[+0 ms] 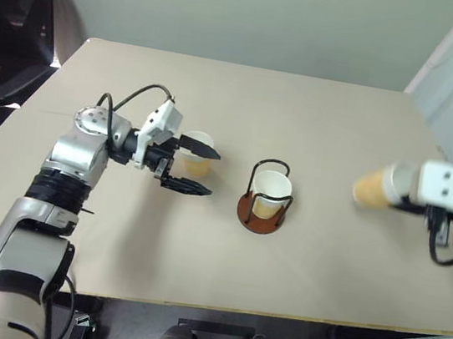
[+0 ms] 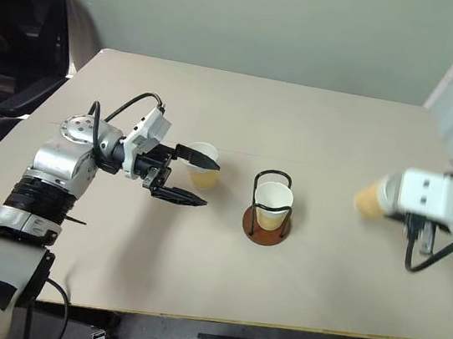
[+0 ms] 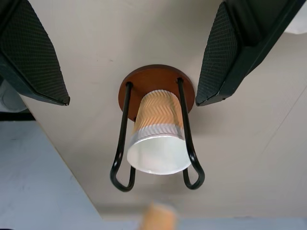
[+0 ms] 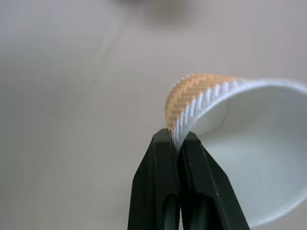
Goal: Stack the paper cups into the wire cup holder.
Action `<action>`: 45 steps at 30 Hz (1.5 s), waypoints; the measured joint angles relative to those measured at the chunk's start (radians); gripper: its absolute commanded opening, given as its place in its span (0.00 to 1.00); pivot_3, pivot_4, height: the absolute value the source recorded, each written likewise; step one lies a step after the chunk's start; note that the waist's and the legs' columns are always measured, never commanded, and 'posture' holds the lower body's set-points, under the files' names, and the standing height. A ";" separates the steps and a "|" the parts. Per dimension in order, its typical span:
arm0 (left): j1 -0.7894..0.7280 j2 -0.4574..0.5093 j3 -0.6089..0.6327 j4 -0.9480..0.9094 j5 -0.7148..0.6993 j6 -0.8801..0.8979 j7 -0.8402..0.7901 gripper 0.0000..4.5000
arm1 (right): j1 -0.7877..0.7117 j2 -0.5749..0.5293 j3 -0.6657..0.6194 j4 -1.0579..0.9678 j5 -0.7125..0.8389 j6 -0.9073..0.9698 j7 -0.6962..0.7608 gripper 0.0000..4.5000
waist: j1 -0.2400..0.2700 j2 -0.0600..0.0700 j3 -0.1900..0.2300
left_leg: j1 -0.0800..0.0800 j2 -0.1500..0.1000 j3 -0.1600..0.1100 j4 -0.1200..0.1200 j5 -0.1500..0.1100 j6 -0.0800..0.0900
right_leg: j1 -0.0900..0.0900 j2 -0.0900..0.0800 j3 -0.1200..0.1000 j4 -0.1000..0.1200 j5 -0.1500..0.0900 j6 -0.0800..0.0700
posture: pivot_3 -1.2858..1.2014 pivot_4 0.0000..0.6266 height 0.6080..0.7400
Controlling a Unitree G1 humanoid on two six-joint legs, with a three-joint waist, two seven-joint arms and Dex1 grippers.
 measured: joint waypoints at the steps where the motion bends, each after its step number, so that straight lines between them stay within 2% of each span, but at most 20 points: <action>1: -0.001 0.000 -0.001 0.001 0.000 -0.001 0.000 1.00 | -0.033 0.003 0.002 -0.012 0.010 0.020 0.000 0.01 | -0.001 0.000 0.000 | 0.000 0.000 0.000 0.000 0.001 -0.001 | 0.000 0.000 0.000 0.000 0.000 0.000 | 0.52 0.24 1.00; 6: -0.010 -0.002 -0.017 0.017 0.003 -0.012 0.000 1.00 | -0.212 0.090 0.063 -0.060 0.085 0.179 0.001 0.01 | 0.003 0.001 0.000 | -0.002 -0.001 0.000 -0.001 0.003 -0.005 | -0.002 -0.001 0.000 -0.001 0.000 0.000 | 0.52 0.24 1.00; 13: -0.023 -0.012 -0.026 0.030 0.003 -0.018 0.000 1.00 | -0.244 0.154 0.126 -0.169 0.164 0.321 -0.002 0.01 | 0.005 0.001 0.000 | -0.003 -0.001 0.000 -0.001 0.003 -0.006 | -0.003 -0.001 0.000 -0.002 -0.001 -0.001 | 0.52 0.24 1.00; 24: -0.023 -0.018 -0.026 0.038 0.010 -0.018 -0.001 1.00 | -0.258 0.191 0.189 -0.146 0.159 0.318 -0.007 0.01 | 0.004 0.001 0.000 | -0.003 -0.001 0.000 -0.001 0.003 -0.006 | -0.004 -0.001 0.000 0.000 -0.001 -0.001 | 0.52 0.24 1.00; 31: -0.023 -0.018 -0.025 0.038 0.011 -0.018 -0.001 1.00 | -0.260 0.265 0.240 -0.145 0.159 0.319 -0.027 0.01 | 0.001 0.001 0.000 | -0.003 -0.001 0.000 -0.001 0.003 -0.006 | -0.005 -0.001 0.000 0.000 -0.001 -0.001 | 0.52 0.24 1.00; 45: -0.022 -0.014 -0.016 0.036 0.015 -0.018 -0.001 1.00 | -0.248 0.288 0.266 -0.168 0.160 0.328 -0.034 0.01 | 0.002 0.001 0.000 | -0.004 -0.001 0.000 -0.001 0.003 -0.006 | -0.005 -0.001 0.000 0.000 -0.001 -0.001 | 0.52 0.24 1.00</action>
